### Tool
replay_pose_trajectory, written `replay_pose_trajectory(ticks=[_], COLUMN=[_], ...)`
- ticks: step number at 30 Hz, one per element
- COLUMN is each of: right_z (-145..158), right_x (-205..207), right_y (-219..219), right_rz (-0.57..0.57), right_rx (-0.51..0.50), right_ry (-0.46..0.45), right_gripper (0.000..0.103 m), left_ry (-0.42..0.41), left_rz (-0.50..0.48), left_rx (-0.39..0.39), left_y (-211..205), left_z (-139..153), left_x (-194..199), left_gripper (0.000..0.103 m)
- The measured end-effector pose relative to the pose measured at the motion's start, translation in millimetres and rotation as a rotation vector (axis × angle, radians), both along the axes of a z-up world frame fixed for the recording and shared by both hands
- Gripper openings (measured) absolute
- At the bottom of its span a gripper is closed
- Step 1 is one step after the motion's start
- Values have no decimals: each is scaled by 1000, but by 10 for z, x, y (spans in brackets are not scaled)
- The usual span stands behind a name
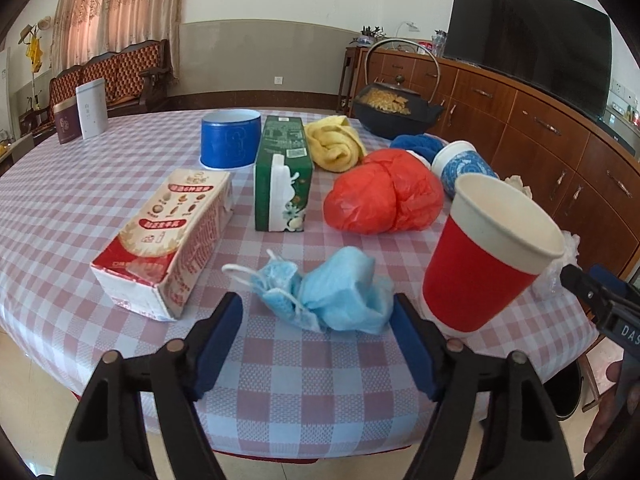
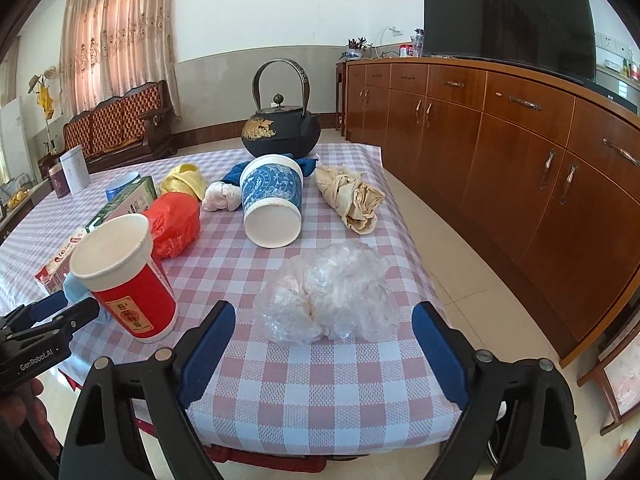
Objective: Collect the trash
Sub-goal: 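Grasp the clear plastic bag with right gripper while left gripper grasps blue mask, then carry bag and mask over the black bin and open both grippers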
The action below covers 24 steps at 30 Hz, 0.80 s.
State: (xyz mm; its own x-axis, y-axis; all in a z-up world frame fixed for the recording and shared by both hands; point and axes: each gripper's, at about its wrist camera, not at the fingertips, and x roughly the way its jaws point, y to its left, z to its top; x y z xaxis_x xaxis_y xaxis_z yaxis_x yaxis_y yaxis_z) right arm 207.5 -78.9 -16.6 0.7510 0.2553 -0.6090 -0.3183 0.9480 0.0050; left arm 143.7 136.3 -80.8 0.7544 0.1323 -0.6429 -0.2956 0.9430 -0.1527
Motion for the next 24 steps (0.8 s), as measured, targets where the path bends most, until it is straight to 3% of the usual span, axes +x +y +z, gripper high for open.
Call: replay_pose_trajectory(ticks=[6, 8, 10, 12, 13, 24], right_z=[-130, -143, -153, -148, -149, -63], right_x=[196, 231, 267, 276, 276, 102], right_y=[46, 73, 106, 103, 101, -70], right_rz=[-3, 9, 23, 28, 30, 0], right_rx=[8, 12, 18, 33, 38, 62], right_ry=[36, 42, 51, 51, 53, 16], right_gripper=[83, 74, 57, 55, 53, 51], left_ry=[-23, -28, -28, -29, -28, -82], left_rz=[9, 10, 7, -1, -2, -3], left_rx=[-28, -35, -36, -39, -38, -34], left_y=[62, 95, 114, 135, 150, 146], left_z=[-6, -6, -8, -4, 0, 156], left_x=[40, 61, 95, 116, 130, -63], left_gripper=[64, 60, 52, 23, 20, 13])
